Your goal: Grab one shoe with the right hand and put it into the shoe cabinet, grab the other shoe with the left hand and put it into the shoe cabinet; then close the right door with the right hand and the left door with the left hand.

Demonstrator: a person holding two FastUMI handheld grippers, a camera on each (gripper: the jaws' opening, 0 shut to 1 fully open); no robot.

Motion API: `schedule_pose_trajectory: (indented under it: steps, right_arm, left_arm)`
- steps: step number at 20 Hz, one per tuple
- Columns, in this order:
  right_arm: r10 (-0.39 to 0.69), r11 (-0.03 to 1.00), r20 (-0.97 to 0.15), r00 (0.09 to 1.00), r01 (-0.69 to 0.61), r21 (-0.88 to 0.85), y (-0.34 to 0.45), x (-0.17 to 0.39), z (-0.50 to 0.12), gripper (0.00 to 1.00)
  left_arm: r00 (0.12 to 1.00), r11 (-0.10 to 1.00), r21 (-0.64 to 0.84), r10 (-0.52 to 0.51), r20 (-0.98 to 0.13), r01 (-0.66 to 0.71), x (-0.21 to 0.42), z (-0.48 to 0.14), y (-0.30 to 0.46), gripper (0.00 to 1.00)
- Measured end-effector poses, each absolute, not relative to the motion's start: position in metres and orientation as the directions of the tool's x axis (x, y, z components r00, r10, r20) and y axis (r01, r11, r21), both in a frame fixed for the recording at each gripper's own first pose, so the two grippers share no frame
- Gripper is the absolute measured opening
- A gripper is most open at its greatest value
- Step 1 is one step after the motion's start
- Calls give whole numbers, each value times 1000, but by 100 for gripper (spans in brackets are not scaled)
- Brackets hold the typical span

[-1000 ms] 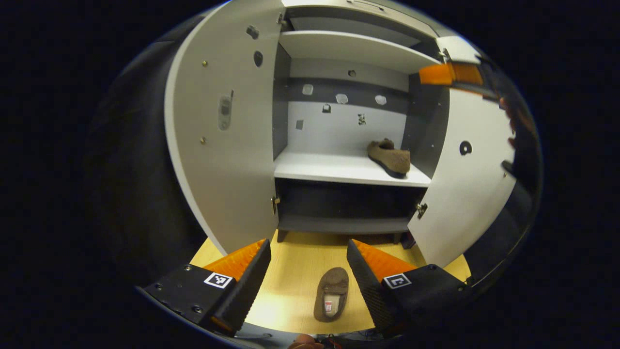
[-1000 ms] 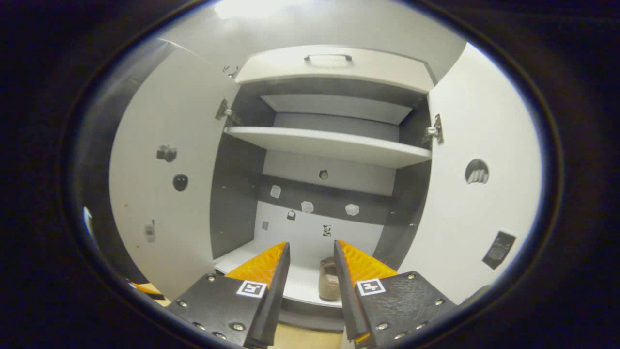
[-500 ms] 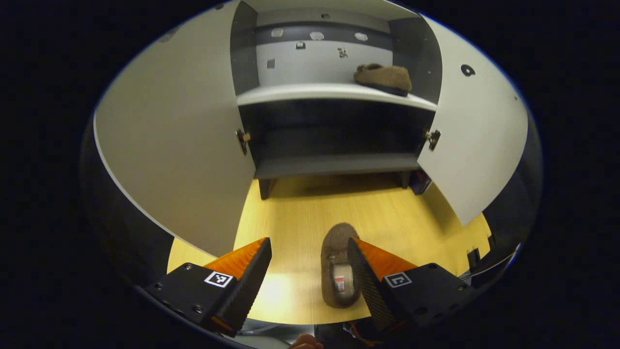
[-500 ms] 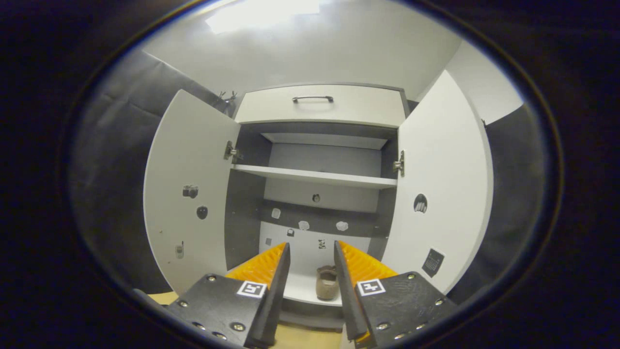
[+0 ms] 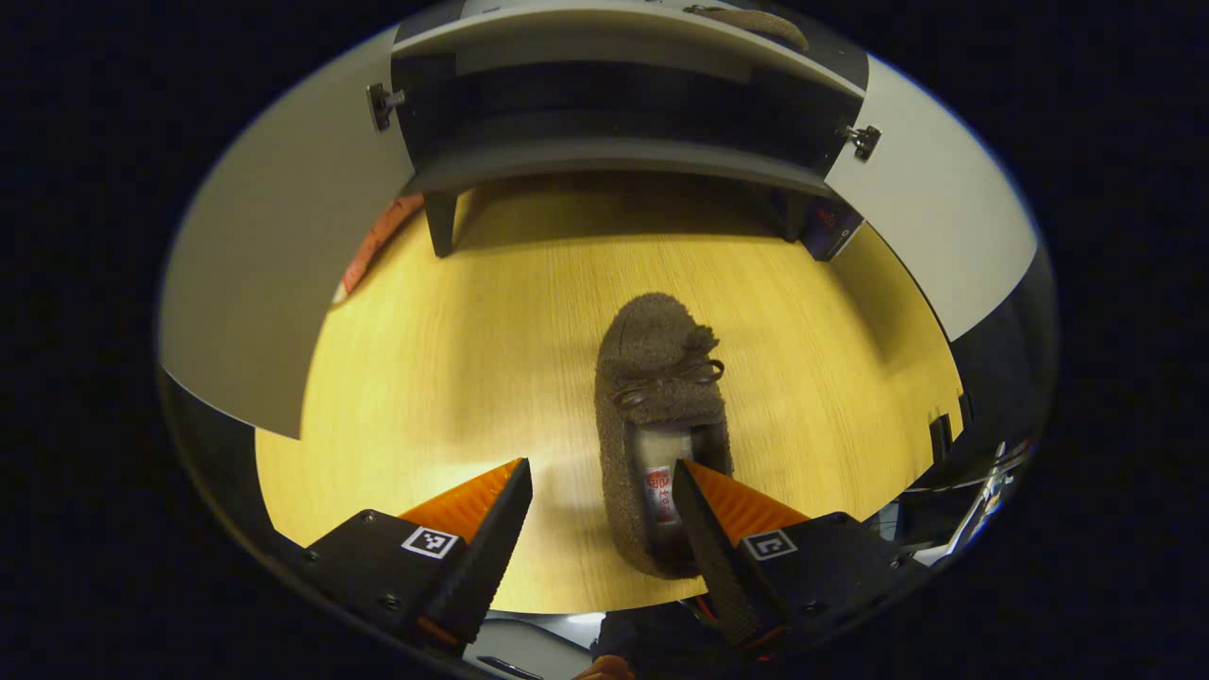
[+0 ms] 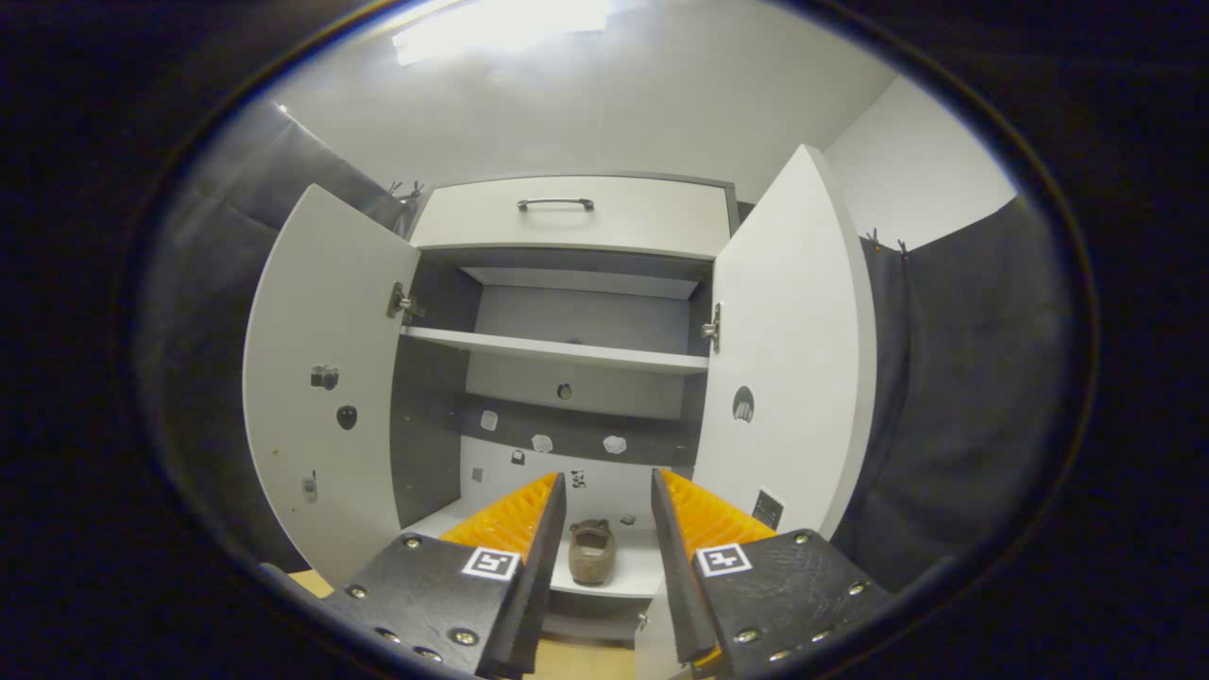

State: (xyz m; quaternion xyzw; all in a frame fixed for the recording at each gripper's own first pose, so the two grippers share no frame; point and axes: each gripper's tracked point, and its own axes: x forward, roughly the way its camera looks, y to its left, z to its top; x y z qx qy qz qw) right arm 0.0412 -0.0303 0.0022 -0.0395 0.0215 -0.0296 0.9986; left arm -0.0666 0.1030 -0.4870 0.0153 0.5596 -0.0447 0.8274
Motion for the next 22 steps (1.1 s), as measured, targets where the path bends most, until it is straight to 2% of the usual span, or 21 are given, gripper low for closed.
schedule_pose_trajectory:
  steps: [3,4,5,6,8,11,13,15,16,17,19,22]
  right_arm:
    - [-88,991,-44,995,83,-103,-39,37,-2,53]
    - [-94,990,-43,995,89,-110,-41,35,-2,53]
    - [-103,988,-43,994,97,-117,-43,33,-2,51]
    - [-110,987,-43,993,104,-123,-44,31,-1,51]
    - [-125,984,-42,991,118,-135,-48,29,-2,51]
    - [-144,981,-40,989,138,-139,-53,26,-1,52]
    - [-148,981,-36,988,142,-130,-54,25,0,54]
    - [-150,981,-32,988,145,-127,-55,24,0,54]
    - [-152,981,-29,988,147,-127,-55,23,0,54]
    - [-152,981,-28,988,147,-127,-56,24,0,52]
    - [-151,981,-31,988,146,-125,-56,23,0,54]
    - [-149,982,-40,988,143,-120,-58,21,-4,53]
  left_arm:
    - [318,995,-82,-95,-943,55,-69,-493,106,87]
    - [295,994,-98,-106,-950,40,-72,-495,108,89]
    - [276,994,-108,-111,-955,25,-73,-499,109,77]
    - [259,993,-116,-116,-959,17,-76,-502,110,75]
    - [248,991,-134,-130,-960,1,-74,-500,114,64]
    - [233,986,-166,-154,-960,-30,-73,-497,123,40]
    - [219,981,-186,-170,-961,-54,-72,-497,123,39]
    - [221,974,-211,-189,-957,-80,-70,-497,130,22]
    - [239,971,-217,-187,-953,-103,-69,-495,135,18]
    - [251,966,-224,-187,-950,-127,-69,-495,138,8]
    - [258,965,-222,-182,-949,-137,-72,-490,143,2]
    - [283,974,-192,-153,-947,-117,-66,-482,144,1]
